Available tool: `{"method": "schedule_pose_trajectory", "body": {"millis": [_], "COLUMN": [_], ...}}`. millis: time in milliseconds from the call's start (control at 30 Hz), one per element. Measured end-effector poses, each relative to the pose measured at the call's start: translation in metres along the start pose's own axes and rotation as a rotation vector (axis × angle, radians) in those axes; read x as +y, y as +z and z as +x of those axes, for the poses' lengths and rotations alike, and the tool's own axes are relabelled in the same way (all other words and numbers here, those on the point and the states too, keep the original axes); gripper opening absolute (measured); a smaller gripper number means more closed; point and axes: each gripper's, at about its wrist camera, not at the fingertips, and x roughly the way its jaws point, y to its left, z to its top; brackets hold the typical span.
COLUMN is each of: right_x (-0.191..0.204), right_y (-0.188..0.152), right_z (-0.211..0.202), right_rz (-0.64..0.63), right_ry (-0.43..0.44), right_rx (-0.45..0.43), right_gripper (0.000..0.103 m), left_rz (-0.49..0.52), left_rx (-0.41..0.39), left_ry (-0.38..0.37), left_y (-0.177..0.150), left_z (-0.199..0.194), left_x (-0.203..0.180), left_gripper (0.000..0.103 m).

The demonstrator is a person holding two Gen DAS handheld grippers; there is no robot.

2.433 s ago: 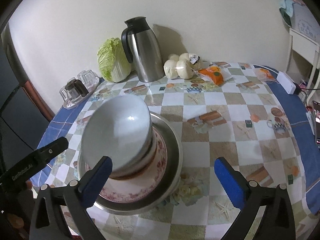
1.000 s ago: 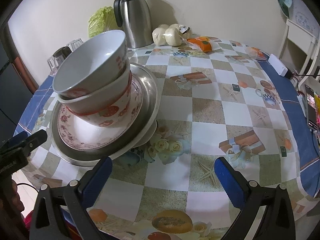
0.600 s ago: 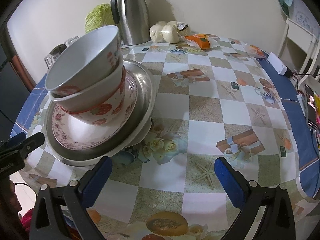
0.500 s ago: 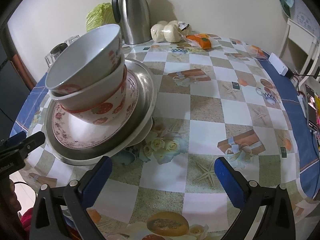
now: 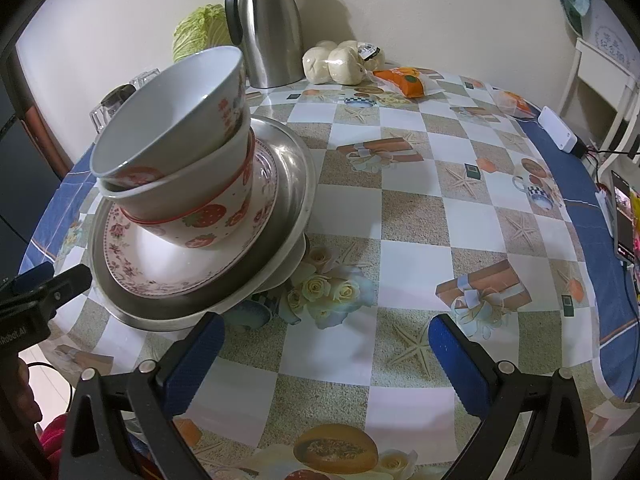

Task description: Organize plates and bowls

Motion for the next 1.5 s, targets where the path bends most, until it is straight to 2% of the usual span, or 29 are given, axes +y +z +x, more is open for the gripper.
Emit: {"method": "schedule_pose_trajectory", "body": {"millis": [1500], "right_x": [0.0017], "right_y": [-0.0010], "right_z": [0.0033], "right_rz": [-0.010], "right_ry": [-0.001], "right_rx": [0.006], "right_gripper": [0.103], "left_rz": [0.001], "left_rx": [0.004], "left_ry": [0.002], "left_y": [-0.0005], "left_z": [0.0004], "left_x": [0.0010], "left_gripper": [0.099]}}
